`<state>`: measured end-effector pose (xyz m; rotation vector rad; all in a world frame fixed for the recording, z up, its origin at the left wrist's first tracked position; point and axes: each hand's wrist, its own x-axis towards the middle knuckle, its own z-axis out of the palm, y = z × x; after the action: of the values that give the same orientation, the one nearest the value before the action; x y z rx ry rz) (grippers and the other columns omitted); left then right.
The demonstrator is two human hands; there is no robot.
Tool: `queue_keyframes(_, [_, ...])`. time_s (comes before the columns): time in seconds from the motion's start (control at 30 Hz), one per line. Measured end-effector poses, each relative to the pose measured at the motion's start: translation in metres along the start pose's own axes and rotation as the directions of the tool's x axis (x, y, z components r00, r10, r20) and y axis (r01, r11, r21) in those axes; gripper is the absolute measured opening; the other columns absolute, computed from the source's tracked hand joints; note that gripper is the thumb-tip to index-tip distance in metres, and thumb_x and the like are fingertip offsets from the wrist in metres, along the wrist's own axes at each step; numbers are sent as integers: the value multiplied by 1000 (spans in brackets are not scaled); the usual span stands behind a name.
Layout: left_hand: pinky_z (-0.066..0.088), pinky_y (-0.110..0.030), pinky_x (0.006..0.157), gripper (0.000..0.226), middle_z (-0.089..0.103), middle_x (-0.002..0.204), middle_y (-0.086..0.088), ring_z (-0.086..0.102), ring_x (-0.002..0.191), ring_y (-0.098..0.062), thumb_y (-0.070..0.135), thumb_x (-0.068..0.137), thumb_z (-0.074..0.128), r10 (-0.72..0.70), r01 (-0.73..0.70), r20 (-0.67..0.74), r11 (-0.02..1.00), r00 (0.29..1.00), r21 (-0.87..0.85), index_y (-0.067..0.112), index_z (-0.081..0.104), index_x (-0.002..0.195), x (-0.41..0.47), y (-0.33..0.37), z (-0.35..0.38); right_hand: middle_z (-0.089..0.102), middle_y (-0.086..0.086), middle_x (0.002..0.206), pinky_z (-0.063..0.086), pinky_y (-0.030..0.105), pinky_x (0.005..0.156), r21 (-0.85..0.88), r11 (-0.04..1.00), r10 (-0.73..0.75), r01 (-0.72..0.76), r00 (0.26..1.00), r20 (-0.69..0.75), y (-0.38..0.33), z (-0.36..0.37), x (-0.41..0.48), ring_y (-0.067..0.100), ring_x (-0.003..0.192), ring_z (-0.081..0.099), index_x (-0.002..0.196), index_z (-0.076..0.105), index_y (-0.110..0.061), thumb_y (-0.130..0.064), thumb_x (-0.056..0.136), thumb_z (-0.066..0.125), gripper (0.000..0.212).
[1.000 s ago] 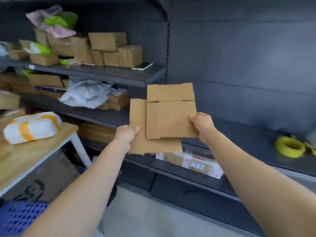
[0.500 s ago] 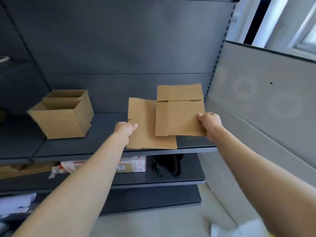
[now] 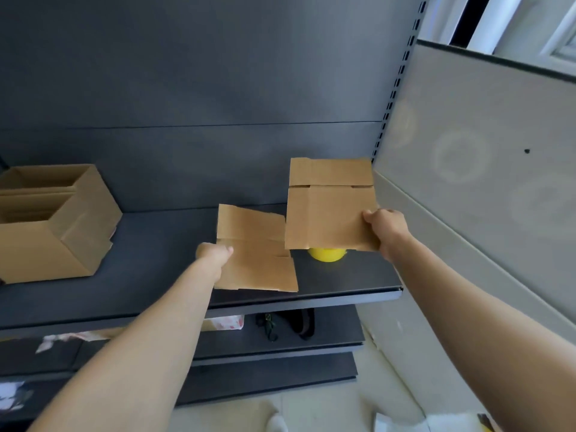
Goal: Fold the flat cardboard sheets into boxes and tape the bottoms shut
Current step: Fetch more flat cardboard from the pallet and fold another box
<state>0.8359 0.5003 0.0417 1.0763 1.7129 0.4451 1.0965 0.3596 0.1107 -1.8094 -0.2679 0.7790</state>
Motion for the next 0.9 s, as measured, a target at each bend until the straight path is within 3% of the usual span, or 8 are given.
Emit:
queue_keyframes(0.13, [35,-32,76,51,57,111,-14,48,86,-24,17,93,59,-24,24,10,1000,1000,14,-2,40,136,28,13,11,57,10,98,51,50,91,-49,999,4,-4,1000,4,-11,17,28,30,96,59,88,53,-9,-15,91,58,9])
queue_keyframes(0.27, [38,-32,76,48,56,116,-15,50,94,-26,18,92,59,-11,10,17,1000,1000,26,-3,44,133,49,28,22,60,13,108,51,48,90,-87,996,27,-26,1000,14,-15,29,46,32,98,59,104,55,-5,-15,91,59,17])
queue_keyframes(0.33, [40,-32,77,49,56,122,-16,54,105,-30,19,92,61,-9,9,6,1000,1000,26,-4,44,132,56,33,27,60,13,105,50,50,92,-96,995,43,-39,998,34,-14,33,55,34,103,60,94,56,-6,-13,91,59,8])
queue_keyframes(0.43, [41,-33,79,52,57,123,-18,55,111,-32,21,90,64,-10,11,-38,999,999,30,-6,45,131,62,37,33,59,10,96,51,49,90,-122,991,58,-50,996,61,-13,37,66,34,102,60,77,53,-13,-12,91,59,15])
queue_keyframes(0.53, [42,-33,79,48,57,126,-19,55,112,-33,17,90,63,0,6,-80,997,997,71,-5,47,129,61,38,34,63,12,106,51,37,75,-157,987,58,-39,991,119,-10,40,74,27,87,61,93,60,-8,-14,90,61,8])
queue_keyframes(0.63, [43,-33,84,45,53,131,-18,52,117,-34,10,91,59,35,-23,-124,995,992,96,-4,45,132,57,39,30,64,11,107,50,36,78,-189,982,62,-26,980,187,-9,42,80,23,82,61,107,59,-9,-16,89,63,19])
queue_keyframes(0.77, [41,-25,69,8,55,94,-4,53,96,-26,8,93,55,135,-121,-121,985,983,120,4,61,98,38,49,24,67,10,102,49,33,75,-285,954,3,90,951,310,-24,47,78,22,80,63,98,62,-9,-16,90,62,11])
queue_keyframes(0.9, [39,-26,79,21,55,109,0,55,99,-19,15,91,57,315,-306,-126,948,941,82,15,59,112,5,72,20,62,5,97,48,32,82,-415,859,-104,300,896,432,-46,51,65,26,96,61,112,61,-6,-18,91,61,25])
